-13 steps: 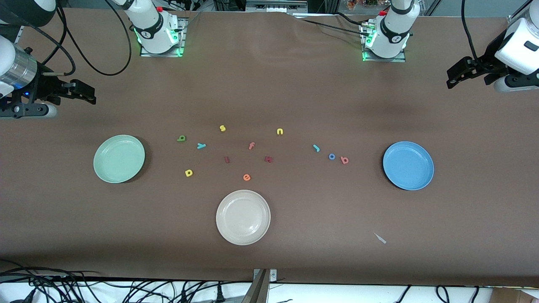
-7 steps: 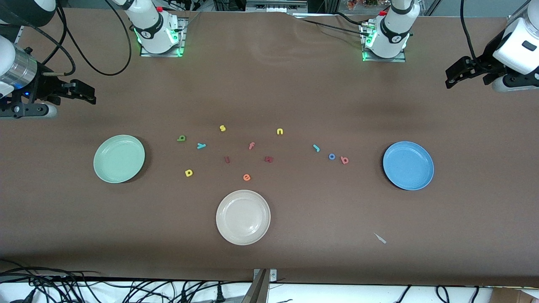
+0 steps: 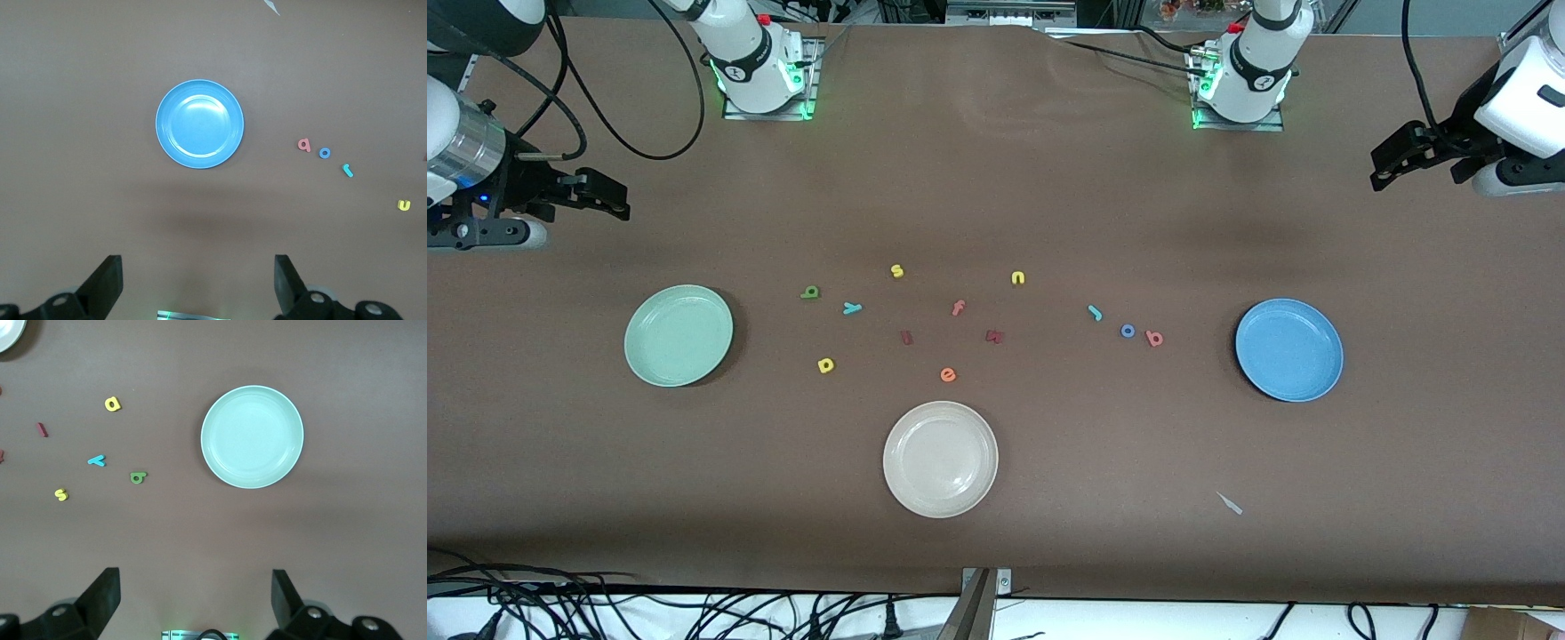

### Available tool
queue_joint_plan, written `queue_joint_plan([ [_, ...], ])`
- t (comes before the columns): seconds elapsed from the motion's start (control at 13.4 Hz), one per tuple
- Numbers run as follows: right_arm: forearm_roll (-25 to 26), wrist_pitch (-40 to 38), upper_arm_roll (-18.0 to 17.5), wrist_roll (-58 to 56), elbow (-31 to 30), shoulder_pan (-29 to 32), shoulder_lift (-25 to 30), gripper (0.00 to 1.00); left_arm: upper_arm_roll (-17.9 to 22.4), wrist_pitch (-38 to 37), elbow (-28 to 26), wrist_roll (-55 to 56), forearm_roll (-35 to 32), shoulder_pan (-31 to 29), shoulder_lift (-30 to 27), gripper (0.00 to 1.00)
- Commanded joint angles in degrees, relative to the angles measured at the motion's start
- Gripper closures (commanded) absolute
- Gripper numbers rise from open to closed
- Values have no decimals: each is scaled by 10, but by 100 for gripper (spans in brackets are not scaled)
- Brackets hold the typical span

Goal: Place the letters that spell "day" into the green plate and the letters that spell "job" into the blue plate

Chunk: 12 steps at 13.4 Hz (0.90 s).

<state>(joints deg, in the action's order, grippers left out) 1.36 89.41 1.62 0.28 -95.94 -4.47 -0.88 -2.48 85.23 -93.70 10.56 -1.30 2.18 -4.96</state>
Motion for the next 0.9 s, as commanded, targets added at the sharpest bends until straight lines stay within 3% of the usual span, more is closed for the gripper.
queue_joint_plan([
  [0.0, -7, -3, 0, -2, 4, 2, 0, 0, -14, -14, 22, 2, 9, -7, 12, 0],
  [0.3, -7, -2, -1, -2, 4, 2, 0, 0, -52, -14, 44, 2, 14, -38, 27, 0],
  [0.82, -7, -1, 0, -2, 2, 2, -1, 0, -53, -14, 47, 2, 9, -37, 29, 0],
])
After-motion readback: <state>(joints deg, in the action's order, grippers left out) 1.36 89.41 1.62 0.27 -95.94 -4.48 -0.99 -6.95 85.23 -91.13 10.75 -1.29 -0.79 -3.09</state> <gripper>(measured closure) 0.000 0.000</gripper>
